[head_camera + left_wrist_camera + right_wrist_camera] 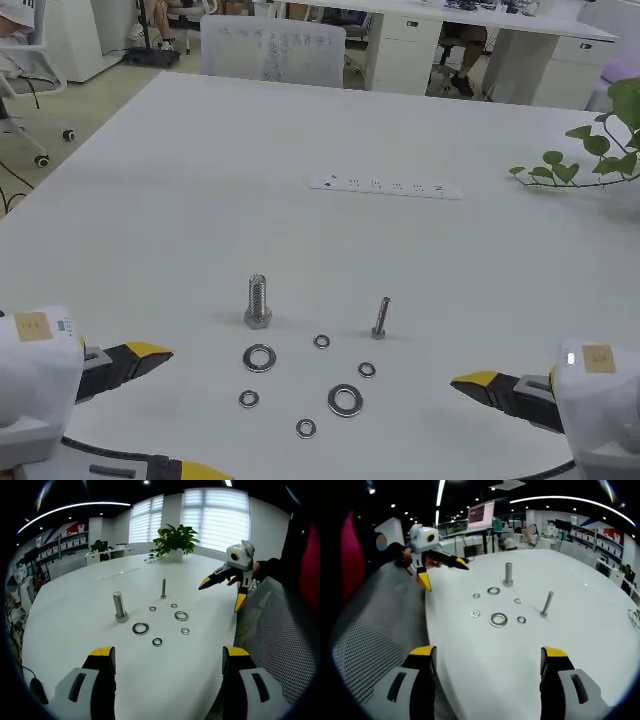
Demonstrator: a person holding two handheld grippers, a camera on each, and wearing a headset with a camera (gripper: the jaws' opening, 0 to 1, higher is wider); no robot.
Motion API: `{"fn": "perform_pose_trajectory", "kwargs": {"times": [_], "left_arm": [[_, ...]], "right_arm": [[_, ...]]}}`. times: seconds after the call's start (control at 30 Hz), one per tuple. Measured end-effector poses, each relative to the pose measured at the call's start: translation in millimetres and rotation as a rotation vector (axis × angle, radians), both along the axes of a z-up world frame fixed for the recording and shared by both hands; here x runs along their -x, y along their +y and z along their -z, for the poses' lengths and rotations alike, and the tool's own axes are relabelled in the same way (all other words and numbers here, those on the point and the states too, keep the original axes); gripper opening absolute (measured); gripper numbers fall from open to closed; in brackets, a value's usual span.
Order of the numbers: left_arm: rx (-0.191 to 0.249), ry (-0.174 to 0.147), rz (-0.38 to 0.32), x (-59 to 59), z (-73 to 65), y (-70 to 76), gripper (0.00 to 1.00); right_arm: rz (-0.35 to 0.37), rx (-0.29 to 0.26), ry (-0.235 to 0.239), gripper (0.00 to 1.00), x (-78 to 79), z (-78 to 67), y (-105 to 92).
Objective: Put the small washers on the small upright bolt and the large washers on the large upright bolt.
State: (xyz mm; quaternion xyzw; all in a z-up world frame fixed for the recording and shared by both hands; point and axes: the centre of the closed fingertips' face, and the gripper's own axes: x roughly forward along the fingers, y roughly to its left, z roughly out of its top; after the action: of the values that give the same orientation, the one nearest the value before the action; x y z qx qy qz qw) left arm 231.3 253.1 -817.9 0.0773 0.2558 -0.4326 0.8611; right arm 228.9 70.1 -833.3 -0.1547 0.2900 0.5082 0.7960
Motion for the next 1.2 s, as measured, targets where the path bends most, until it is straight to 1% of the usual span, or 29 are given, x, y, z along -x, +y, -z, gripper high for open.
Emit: {"fn": "perform_pose_trajectory", "kwargs": {"times": [0.77, 1.2], "left_arm": [[-0.003, 0.001, -0.010, -0.9, 0.3, 0.2, 0.88], [0.002, -0.002, -0.011, -0.8, -0.4, 0.1, 0.87]], "right_arm": [[-0.013, 0.013, 0.010, 0.85, -0.6, 4.5, -1.4], [-0.014, 0.025, 0.009, 0.85, -0.6, 5.4, -2.6]]}}
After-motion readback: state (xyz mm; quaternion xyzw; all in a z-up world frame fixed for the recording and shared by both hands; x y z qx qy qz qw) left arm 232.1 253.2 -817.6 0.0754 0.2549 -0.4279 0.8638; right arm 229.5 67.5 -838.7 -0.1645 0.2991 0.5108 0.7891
